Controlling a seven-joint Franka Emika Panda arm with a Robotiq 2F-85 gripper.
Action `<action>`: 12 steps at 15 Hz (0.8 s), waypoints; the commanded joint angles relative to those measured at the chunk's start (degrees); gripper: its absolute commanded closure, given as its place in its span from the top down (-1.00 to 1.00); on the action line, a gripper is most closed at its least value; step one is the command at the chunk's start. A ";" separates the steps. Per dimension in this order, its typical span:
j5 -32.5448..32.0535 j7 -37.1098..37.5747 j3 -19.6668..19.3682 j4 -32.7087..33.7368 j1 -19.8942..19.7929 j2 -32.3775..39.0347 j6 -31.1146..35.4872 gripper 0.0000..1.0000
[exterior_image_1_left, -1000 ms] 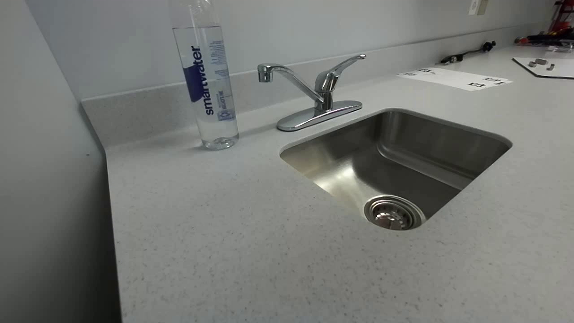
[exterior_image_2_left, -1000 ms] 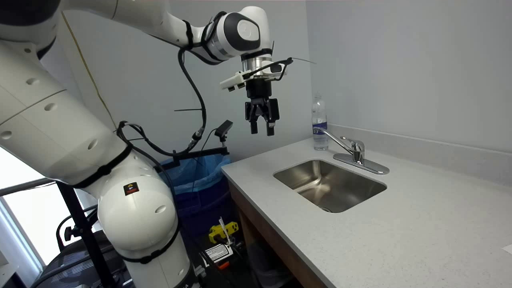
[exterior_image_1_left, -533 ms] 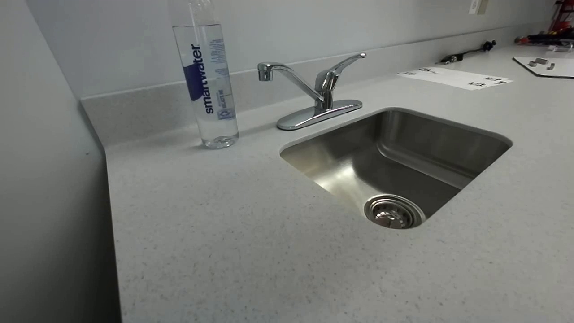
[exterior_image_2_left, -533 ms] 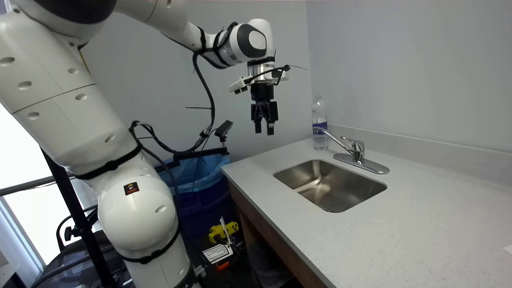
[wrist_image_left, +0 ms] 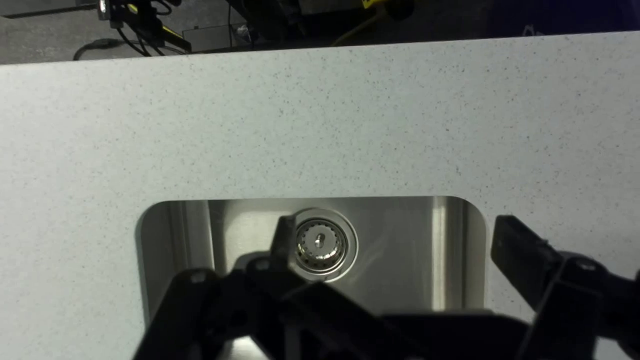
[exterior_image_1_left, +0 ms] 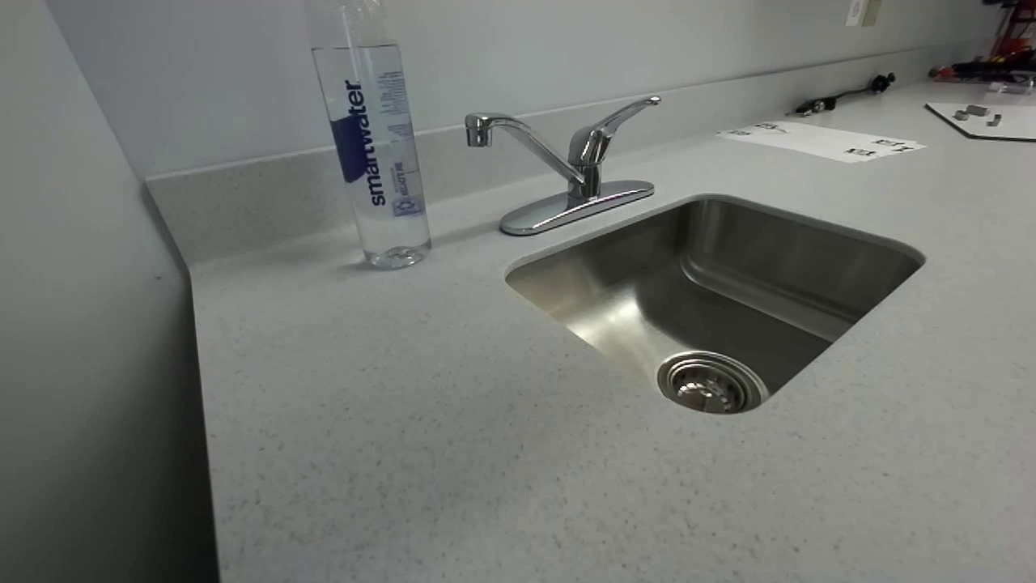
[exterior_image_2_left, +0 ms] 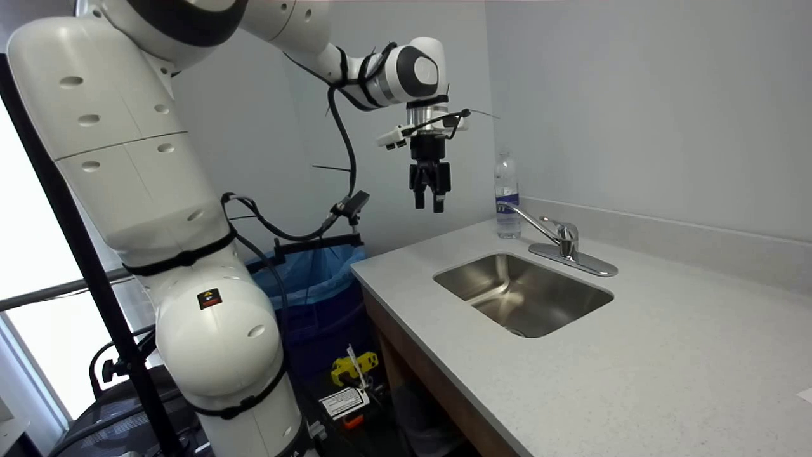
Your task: Move the tap to the right
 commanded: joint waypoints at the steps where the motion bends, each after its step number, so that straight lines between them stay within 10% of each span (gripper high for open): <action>1: -0.14 0.14 -1.31 0.22 1.39 0.09 -0.17 1.00; 12: -0.63 -24.42 -9.27 2.13 -1.42 -0.72 -0.04 1.00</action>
